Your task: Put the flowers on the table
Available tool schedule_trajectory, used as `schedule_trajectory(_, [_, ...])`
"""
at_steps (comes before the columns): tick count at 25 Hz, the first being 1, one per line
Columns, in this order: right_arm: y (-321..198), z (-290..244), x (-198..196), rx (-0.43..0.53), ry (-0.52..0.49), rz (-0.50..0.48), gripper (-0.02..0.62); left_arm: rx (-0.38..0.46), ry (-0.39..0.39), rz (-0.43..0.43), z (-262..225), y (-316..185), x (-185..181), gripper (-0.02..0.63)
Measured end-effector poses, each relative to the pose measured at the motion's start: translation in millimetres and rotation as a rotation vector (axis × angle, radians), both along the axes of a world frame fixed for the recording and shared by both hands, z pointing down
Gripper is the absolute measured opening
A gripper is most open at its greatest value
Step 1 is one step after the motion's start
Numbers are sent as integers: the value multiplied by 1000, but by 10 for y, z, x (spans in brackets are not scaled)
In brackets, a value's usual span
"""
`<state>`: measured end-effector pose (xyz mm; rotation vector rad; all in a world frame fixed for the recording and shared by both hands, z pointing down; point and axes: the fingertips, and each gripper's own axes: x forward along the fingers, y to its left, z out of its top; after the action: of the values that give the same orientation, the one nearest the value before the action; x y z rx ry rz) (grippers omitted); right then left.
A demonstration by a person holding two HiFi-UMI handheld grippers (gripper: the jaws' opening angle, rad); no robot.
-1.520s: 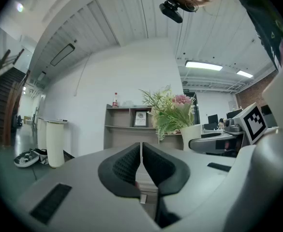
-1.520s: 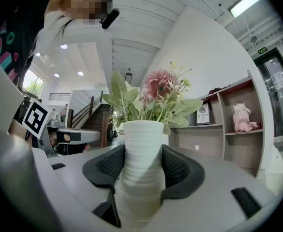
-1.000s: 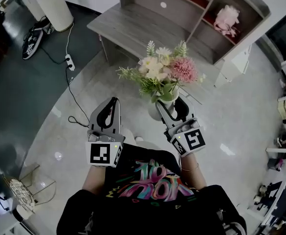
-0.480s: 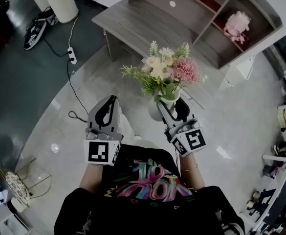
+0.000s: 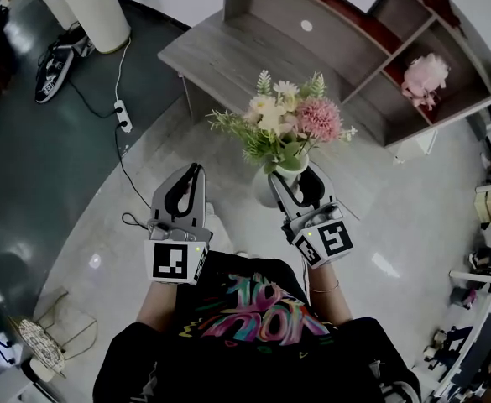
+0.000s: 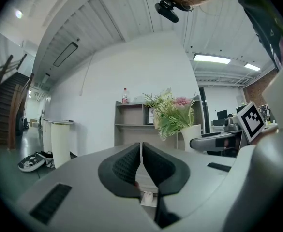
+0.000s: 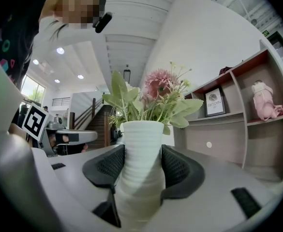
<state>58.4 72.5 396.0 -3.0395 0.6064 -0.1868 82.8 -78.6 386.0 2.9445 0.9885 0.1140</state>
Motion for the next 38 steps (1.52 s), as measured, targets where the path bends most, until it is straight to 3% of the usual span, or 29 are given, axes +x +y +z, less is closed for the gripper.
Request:
schedule_trajectory(18, [-40,-17,-14,12,-3,53,253,3,8,22,-30,-138,70,35])
schedule_trajectory(26, [-54,8,-24,24,-14,51,253,19,-33,6,65,-208,-58,35])
schedule_trajectory(34, [-36,9,19,38,-6,7,253,37,-18,-43,24,-229,-124,35])
schedule_trajectory(38, [-44,10,-70,75,-61,-61,253,82,-61,-109,-83,-229,-296,35])
